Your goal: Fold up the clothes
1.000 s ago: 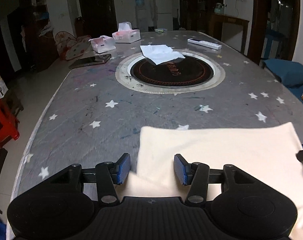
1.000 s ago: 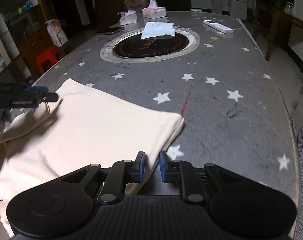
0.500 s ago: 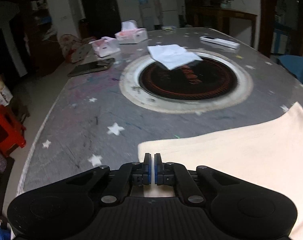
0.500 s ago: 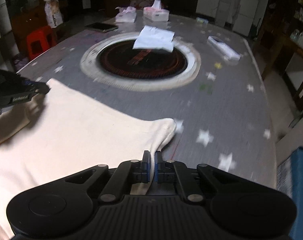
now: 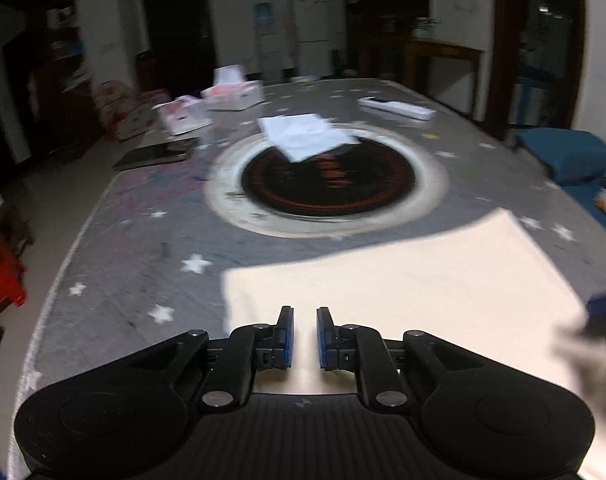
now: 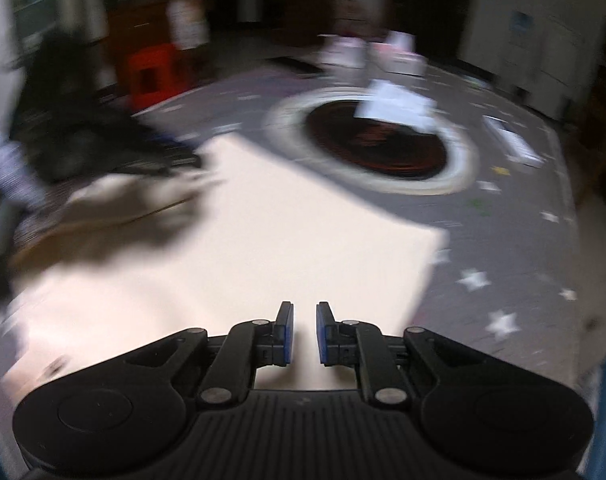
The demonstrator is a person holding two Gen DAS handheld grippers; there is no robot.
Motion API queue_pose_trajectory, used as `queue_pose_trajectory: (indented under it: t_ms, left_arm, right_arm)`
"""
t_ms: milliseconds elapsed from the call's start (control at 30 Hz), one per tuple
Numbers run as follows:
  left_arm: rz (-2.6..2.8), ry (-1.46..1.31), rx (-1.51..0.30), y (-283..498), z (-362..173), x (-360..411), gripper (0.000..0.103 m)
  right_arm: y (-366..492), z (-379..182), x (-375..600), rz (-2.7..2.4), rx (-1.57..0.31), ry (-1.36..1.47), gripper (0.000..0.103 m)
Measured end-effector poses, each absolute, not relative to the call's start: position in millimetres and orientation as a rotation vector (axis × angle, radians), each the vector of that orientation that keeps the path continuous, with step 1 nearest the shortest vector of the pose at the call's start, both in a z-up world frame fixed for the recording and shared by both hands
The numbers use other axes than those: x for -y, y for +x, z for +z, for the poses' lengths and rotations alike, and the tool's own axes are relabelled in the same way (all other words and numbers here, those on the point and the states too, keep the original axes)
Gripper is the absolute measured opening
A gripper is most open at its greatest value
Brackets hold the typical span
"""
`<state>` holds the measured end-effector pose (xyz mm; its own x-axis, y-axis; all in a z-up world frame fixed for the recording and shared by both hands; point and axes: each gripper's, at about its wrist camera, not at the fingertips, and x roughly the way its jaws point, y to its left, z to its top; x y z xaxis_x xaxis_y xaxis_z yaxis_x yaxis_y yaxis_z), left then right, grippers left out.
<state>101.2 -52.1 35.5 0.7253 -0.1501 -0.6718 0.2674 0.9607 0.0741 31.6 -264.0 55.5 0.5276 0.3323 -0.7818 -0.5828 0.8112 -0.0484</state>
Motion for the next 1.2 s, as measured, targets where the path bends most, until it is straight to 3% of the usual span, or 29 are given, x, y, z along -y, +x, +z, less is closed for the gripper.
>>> queue_pose_trajectory:
  t_ms: [300,500,600,700,967,1033,1200]
  left_arm:
    - [-0.32,0.139,-0.762,71.0,24.4,70.8,0.013]
    - [-0.318,0.13,-0.779,71.1,17.4,70.5,0.013]
    - [-0.317,0.123,-0.781,70.3,14.6,68.9,0.013]
    - [-0.315,0.121,-0.774,68.9,13.6,68.5,0.013]
    - [-0.3,0.112,-0.754,62.5,12.6,69.5,0.017]
    - [-0.307,0.109,-0.753,55.6,15.3,69.7,0.018]
    - [-0.376,0.109,-0.712,21.1,23.3,75.0,0.018]
  right_arm:
    - [-68.0,47.6,218.3,0.838,-0.831,-0.488,0.037]
    - [-81.9,28.8,196.2,0.809,-0.753,-0.58,0.035]
    - [-84.5,23.9,192.7,0.819,-0.737,-0.558,0.005]
    - [-88.6,21.1,192.0,0.832,-0.727,-0.533,0.002]
    - [-103.0,24.8,204.2,0.846,-0.745,-0.443,0.007]
    - [-104.3,32.7,212.4,0.837,-0.737,-0.393,0.022]
    - [-98.8,42.7,248.2,0.693,-0.713,-0.251,0.026]
